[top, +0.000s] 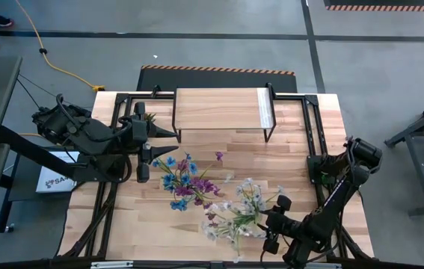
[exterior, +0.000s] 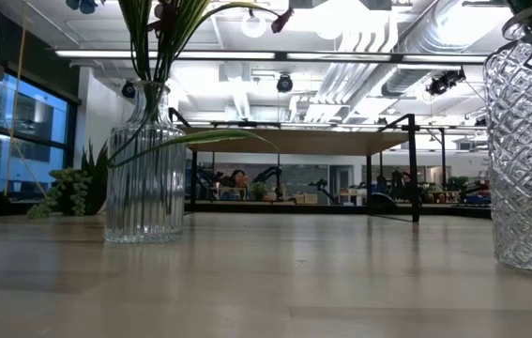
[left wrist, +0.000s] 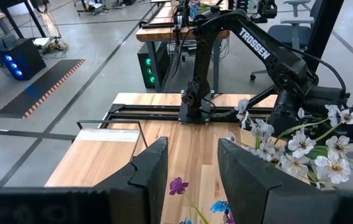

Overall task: Pick and place flowers into a vace then onto a shelf
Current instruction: Put the right transparent vase with flowers on the shelf

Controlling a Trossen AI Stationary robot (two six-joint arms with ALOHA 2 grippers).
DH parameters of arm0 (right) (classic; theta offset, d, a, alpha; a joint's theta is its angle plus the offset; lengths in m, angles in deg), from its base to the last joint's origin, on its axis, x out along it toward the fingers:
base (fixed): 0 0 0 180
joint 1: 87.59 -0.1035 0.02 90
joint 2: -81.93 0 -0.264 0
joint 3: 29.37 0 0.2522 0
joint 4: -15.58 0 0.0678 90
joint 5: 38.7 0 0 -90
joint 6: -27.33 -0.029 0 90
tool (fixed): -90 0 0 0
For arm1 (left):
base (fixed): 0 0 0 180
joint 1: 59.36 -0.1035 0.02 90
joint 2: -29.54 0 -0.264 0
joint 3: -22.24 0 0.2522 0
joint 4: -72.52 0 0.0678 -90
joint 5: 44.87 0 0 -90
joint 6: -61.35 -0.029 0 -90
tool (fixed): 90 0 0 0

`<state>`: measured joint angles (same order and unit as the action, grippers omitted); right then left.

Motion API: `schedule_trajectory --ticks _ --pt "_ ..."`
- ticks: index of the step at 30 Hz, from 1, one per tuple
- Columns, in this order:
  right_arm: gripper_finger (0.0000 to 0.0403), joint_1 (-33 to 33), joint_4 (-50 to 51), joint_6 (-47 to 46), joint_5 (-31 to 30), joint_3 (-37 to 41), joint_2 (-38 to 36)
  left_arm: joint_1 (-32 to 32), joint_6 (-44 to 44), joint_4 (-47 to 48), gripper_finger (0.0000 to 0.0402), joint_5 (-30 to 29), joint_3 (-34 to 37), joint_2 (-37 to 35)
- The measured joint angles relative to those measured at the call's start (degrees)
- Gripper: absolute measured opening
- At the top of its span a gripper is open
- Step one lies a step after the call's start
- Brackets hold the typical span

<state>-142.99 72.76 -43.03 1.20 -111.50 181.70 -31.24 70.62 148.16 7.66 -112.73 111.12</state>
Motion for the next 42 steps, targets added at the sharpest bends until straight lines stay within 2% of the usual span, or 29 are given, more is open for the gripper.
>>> schedule_trajectory --ticks 21,33,42 --pt "0.0184 0.0 0.0 -0.07 0.75 -0.01 0.0 0.01 0.02 -0.02 0.0175 0.0 -0.01 0.0" --pt "0.0143 -0.15 0.04 0.14 1.0 -0.02 0.0 0.02 0.02 -0.02 0.0175 0.01 -0.01 0.0" --pt "0.0138 -0.15 1.18 -0.76 1.81 -0.06 -0.02 0.02 0.02 -0.02 0.0175 0.0 0.0 0.0"
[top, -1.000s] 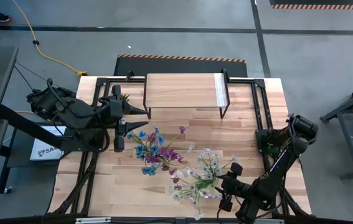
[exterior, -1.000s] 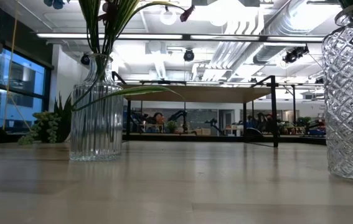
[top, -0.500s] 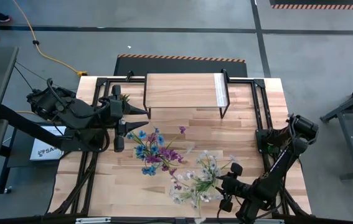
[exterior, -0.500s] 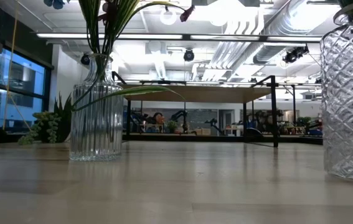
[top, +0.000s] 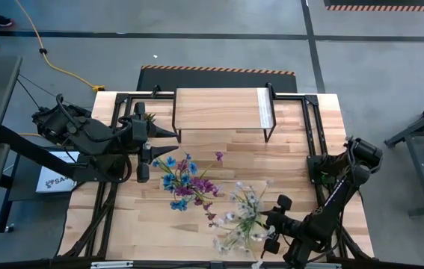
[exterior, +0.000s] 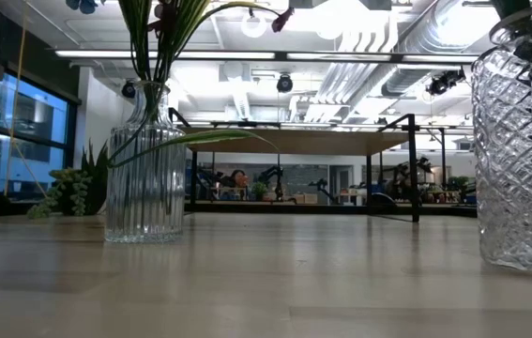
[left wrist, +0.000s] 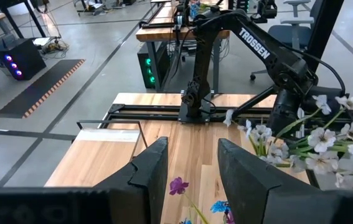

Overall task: Pick and place flowers into a vace then onto a shelf
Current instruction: Put the right transparent vase with flowers on the shelf

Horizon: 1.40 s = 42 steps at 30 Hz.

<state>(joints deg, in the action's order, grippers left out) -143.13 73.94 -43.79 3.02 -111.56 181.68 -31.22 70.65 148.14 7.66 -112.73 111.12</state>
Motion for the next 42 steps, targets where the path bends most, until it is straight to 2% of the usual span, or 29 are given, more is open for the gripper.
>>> schedule_trajectory --ticks 6,15,22,31,42 --pt "0.0146 -0.01 1.2 -1.06 1.29 -0.04 -0.09 -0.01 0.0 0.0 0.0175 0.01 0.0 0.01" --pt "0.0192 -0.01 3.58 -4.22 5.8 0.03 0.35 0.0 0.0 0.0 0.0175 0.01 0.0 0.01" --pt "0.0217 0.06 0.88 -5.78 7.13 0.07 4.93 -0.02 0.0 -0.02 0.0175 0.02 0.0 0.0" --pt "0.0223 0.01 1.74 -8.39 12.07 0.07 7.15 0.0 0.0 -0.81 0.0175 0.0 0.0 0.0" --pt "0.0223 0.01 1.53 -6.31 15.22 0.04 7.09 0.0 0.01 -0.85 0.0175 0.02 0.0 0.01"
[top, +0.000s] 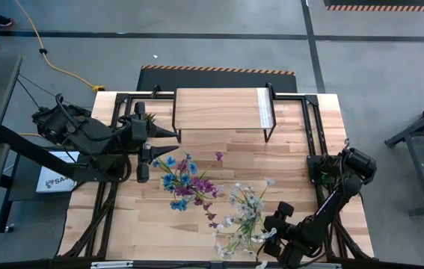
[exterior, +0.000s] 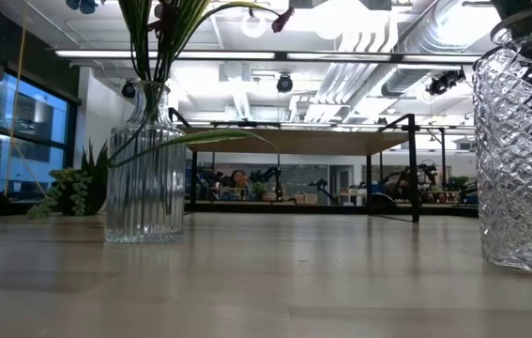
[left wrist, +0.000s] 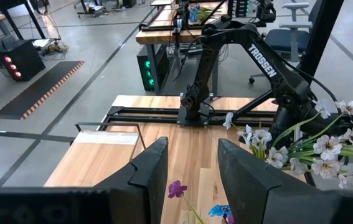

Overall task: Pick and place flowers into a vace then onto a shelf
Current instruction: Put the right transparent vase with flowers on the shelf

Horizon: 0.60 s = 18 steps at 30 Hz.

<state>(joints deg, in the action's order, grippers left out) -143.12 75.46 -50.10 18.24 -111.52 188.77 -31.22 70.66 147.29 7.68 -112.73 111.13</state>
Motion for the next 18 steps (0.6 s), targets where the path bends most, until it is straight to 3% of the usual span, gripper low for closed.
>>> schedule_trajectory --ticks 9,18 --pt "0.0222 -0.02 -1.82 0.18 8.47 0.0 -0.01 -0.01 -0.01 0.02 0.0175 0.0 -0.01 -0.01" --pt "0.0223 -0.13 -4.07 3.46 10.23 0.0 -0.01 -0.01 -0.01 0.01 0.0175 0.0 0.0 0.0"
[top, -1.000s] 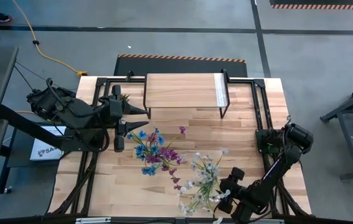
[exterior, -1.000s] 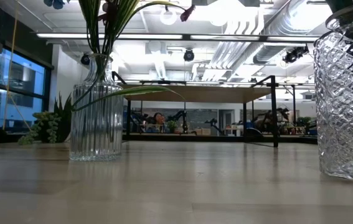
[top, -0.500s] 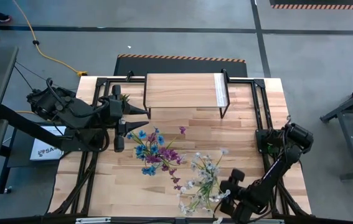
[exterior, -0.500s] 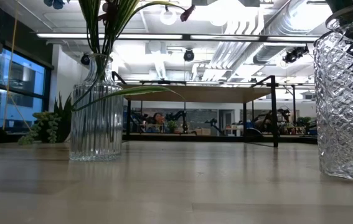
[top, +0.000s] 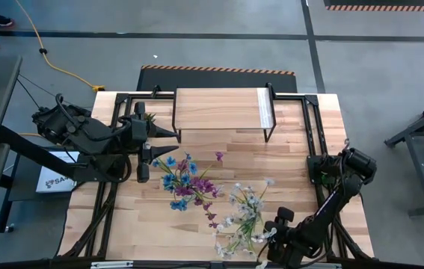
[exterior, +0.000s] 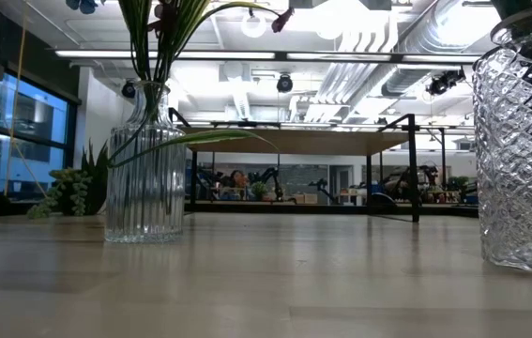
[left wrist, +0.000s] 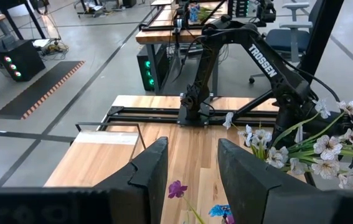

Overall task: Pick and place flowers into a vace then onto a shelf
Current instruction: Put the right transparent vase with flowers on the shelf

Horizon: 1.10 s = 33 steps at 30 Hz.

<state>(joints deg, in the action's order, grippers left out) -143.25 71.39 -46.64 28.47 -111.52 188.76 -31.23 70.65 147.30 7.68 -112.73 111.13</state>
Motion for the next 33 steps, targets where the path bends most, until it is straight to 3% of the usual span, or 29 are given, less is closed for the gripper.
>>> schedule_trajectory --ticks 11,23,33 --pt "0.0252 0.0 0.26 -1.02 0.79 0.0 -0.01 0.0 0.0 0.01 0.0175 0.0 -0.01 0.01" --pt "0.0344 -0.15 0.97 -0.61 -0.79 -0.01 -0.04 -0.01 0.0 0.01 0.0175 0.0 0.0 0.03" --pt "0.0376 -1.85 1.17 -2.91 -15.75 -0.02 -0.07 -0.01 0.0 0.01 0.0175 0.0 -0.01 0.03"
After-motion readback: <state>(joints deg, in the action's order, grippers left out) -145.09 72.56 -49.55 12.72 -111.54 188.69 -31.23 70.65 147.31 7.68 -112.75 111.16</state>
